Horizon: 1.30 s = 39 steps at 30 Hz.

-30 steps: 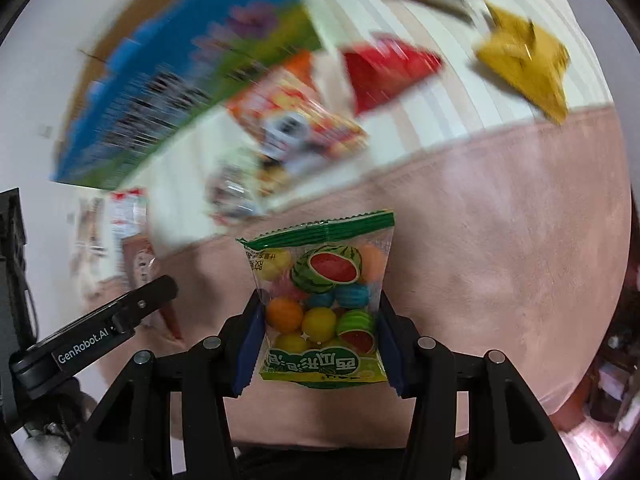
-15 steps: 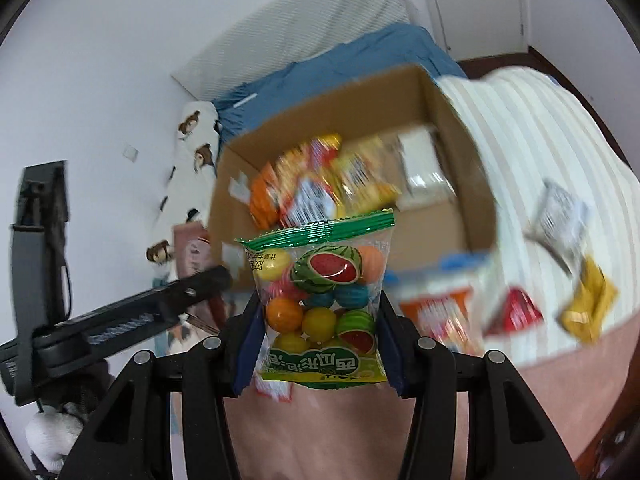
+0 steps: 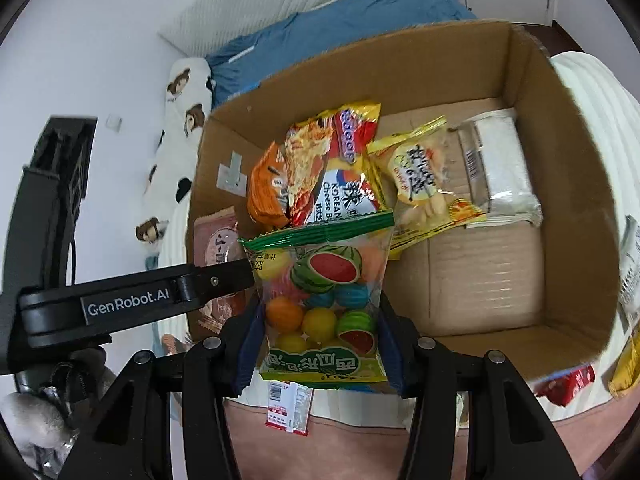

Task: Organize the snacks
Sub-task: 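Carry the brown packet and green candy bag toward the cardboard box, then open both grippers to drop the packets into the box, then grasp the white wafer packet with the left gripper while the right grasps the yellow bag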

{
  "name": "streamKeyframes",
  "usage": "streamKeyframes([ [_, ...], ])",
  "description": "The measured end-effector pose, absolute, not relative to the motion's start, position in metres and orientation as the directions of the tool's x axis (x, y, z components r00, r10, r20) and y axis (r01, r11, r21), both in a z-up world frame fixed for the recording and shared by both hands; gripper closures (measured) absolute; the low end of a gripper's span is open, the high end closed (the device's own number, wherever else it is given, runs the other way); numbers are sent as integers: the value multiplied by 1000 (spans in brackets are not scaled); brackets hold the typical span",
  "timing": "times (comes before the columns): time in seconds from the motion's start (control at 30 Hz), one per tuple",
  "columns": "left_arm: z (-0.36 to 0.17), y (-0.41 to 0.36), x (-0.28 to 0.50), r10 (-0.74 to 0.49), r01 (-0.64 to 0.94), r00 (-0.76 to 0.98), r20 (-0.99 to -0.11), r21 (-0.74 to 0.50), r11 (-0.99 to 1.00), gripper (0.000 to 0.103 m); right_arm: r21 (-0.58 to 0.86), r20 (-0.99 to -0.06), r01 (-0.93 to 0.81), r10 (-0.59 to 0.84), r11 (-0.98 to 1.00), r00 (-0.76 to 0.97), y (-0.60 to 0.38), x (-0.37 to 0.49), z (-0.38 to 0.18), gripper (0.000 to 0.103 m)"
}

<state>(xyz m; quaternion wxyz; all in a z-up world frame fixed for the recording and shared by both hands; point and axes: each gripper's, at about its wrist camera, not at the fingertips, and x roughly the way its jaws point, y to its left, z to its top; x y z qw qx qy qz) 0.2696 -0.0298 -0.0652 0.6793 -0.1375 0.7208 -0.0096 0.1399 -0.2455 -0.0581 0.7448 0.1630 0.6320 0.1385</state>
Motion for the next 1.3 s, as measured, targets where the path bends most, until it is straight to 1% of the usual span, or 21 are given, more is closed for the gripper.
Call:
streamKeyframes([
  [0.1,-76,-29,271,-185,-200,-75,-980,-167,965,49,418,-903,-9,417,908,106,-235,147,-71,48],
  [0.13,-78,-29,271,-181,-203,-80,-980,-162,966,49,413,-908,-10,413,911,73,-232,150,-77,45],
  [0.17,-81,-29,271,-185,-202,-88,-979,-164,966,49,397,-917,-21,397,918,39,-228,152,-82,39],
  [0.2,-83,-29,271,-187,-201,-92,-978,-165,966,48,378,-925,-35,379,925,22,-225,154,-84,24],
  [0.23,-84,-29,271,-184,-203,-91,-979,-163,966,43,370,-928,-42,372,928,23,-224,154,-85,12],
  [0.27,-84,-28,271,-186,-207,-83,-979,-165,964,32,361,-931,-48,363,931,28,-223,155,-83,12],
  [0.3,-84,-26,271,-186,-208,-77,-980,-166,964,27,351,-935,-54,352,935,29,-222,156,-83,12],
  [0.33,-85,-26,272,-185,-211,-75,-980,-166,963,18,346,-937,-59,348,936,30,-222,156,-82,11],
  [0.43,-80,-24,272,-180,-215,-54,-982,-165,963,17,332,-942,-58,334,942,30,-224,158,-79,9],
  [0.63,-65,-24,268,-171,-208,-17,-985,-164,964,17,301,-951,-56,304,952,52,-229,155,-71,9],
  [0.8,-40,-29,256,-171,-188,49,-984,-177,966,17,301,-948,-46,305,952,95,-239,146,-61,8],
  [1.0,7,-41,221,-110,-128,228,-967,-141,982,17,291,-934,-30,291,956,205,-258,119,-35,8],
  [1.17,42,-48,175,-64,-99,374,-925,-109,989,17,263,-910,-14,253,965,328,-277,86,-7,8],
  [1.3,58,-52,138,-69,-97,450,-891,-125,987,17,267,-889,-14,252,964,382,-290,57,10,8],
])
